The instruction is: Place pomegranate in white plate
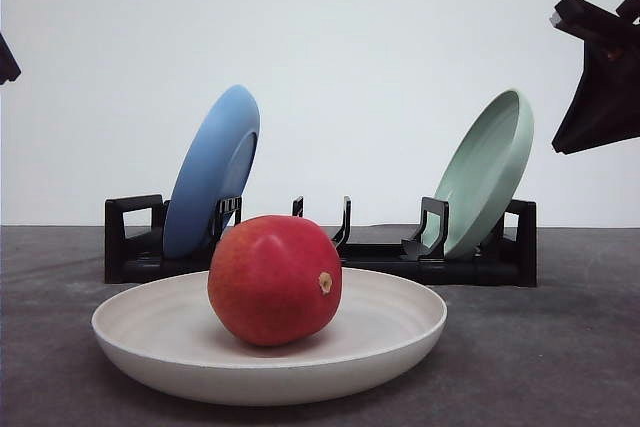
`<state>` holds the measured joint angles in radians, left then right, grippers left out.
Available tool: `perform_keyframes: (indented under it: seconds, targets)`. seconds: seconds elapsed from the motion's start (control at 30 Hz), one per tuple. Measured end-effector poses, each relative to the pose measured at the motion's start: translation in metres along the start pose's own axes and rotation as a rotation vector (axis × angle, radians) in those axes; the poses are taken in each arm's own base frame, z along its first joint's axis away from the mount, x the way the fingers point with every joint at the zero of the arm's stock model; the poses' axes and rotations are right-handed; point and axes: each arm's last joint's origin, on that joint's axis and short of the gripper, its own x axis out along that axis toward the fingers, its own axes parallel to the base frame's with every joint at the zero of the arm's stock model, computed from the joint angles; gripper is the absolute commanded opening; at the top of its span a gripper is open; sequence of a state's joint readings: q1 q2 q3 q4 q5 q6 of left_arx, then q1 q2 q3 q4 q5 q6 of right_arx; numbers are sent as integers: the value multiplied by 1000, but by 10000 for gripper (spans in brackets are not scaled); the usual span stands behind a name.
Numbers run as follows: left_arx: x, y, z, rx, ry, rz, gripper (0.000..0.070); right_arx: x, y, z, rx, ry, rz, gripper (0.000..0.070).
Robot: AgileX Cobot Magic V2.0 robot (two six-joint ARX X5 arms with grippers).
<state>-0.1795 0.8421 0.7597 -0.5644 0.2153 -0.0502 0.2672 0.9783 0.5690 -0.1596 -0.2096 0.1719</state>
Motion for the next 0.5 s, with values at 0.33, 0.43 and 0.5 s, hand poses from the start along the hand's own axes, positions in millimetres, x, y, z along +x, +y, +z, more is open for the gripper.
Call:
perform_keyframes:
  seconds: [0.33, 0.43, 0.5]
  targets:
    - [-12, 6, -16, 22, -103, 39, 18, 0, 0, 0, 0, 0, 0, 25]
    - [-16, 12, -32, 38, -180, 78, 18, 0, 0, 0, 0, 0, 0, 25]
    - [-17, 16, -44, 42, -233, 106, 18, 0, 0, 0, 0, 0, 0, 25]
